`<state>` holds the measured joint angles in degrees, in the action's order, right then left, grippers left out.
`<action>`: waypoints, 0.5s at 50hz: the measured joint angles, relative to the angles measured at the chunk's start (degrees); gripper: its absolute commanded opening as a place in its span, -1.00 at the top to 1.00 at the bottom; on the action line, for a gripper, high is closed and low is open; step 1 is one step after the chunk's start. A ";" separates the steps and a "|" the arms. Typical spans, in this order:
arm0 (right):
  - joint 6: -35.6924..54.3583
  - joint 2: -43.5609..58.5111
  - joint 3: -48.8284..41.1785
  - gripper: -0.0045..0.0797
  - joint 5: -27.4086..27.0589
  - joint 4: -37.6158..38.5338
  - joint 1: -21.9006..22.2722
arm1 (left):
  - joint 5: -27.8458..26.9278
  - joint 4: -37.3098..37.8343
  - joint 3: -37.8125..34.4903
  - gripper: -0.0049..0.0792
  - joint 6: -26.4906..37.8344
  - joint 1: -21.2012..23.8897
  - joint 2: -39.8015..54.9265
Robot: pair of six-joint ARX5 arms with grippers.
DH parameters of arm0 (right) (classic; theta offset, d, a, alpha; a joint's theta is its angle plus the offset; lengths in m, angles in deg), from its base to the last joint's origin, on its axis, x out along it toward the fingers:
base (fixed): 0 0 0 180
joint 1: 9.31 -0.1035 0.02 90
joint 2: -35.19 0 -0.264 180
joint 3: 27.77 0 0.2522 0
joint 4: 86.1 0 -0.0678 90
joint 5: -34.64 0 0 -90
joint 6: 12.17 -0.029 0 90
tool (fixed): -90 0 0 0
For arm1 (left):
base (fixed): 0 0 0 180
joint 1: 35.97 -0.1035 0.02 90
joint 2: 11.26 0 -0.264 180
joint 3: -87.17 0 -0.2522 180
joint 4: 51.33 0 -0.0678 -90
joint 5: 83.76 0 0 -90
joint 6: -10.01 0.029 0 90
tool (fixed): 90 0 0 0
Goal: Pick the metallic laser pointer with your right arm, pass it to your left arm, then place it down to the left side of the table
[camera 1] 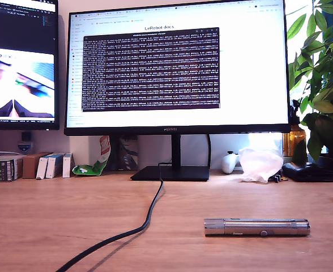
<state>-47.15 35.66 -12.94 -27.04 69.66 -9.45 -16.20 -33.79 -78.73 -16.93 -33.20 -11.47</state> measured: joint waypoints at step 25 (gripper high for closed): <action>6.08 14.62 15.13 0.92 13.84 -2.84 0.00 | -19.17 1.51 6.51 0.93 3.32 1.53 7.02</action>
<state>-41.08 50.28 2.18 -13.21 66.82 -9.45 -35.37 -32.29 -72.22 -13.61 -31.67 -4.46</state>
